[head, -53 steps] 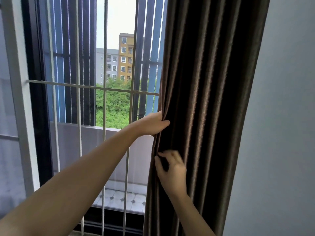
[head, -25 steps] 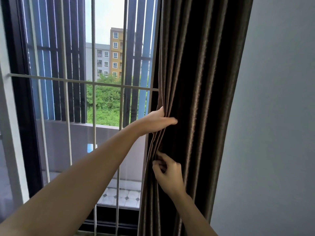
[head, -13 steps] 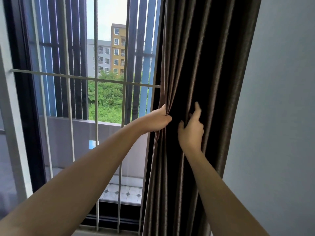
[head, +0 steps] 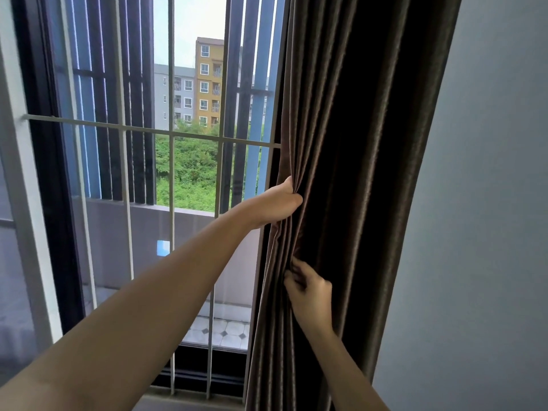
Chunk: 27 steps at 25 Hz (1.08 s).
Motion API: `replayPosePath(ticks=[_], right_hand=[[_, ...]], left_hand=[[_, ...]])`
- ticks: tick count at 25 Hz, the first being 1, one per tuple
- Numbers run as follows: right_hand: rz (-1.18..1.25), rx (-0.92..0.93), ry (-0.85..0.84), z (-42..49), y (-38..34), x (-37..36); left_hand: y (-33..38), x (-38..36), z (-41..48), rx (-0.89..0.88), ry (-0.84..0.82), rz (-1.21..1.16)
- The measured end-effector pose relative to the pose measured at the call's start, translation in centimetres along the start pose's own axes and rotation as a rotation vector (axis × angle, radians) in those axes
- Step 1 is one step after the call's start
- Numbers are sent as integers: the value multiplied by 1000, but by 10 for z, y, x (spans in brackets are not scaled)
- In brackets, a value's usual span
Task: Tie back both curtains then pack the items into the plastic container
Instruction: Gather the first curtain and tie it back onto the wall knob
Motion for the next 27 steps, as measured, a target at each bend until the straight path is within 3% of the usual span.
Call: replayPosePath(ticks=[3,6,8,10,13,17,21,27], right_hand=[[-32,18,-24,-4,-1,-3],[-104,39,-89,-7,-5,0],[-276,168,39,1,-16,14],[-401,300,301,17,-34,33],[-287,185,439,58,-50,57],[-232,-32,274,97,-48,67],[-251,29,71,58,-26,42],[-213,52,-83,-5,8,14]], left_hand=[[1,-5,-2,30,4,-31],[6,-8,-2,-14,59,83],[8,-8,-4,-17,99,125],[5,-7,-3,-14,105,113],[3,-8,-3,-21,95,91],[6,-12,-6,-19,64,84],[8,-13,-6,-46,71,75],[-1,-13,4,-23,61,54]])
Point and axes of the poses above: each hand's wrist, its own z-axis towards the middle knuckle, its own x-axis out of the back of the hand, y = z × x, the point moved 3 cm from there along z, towards the middle knuckle, and after that the axes turned 10 degrees about x, right-handed, at the moved point
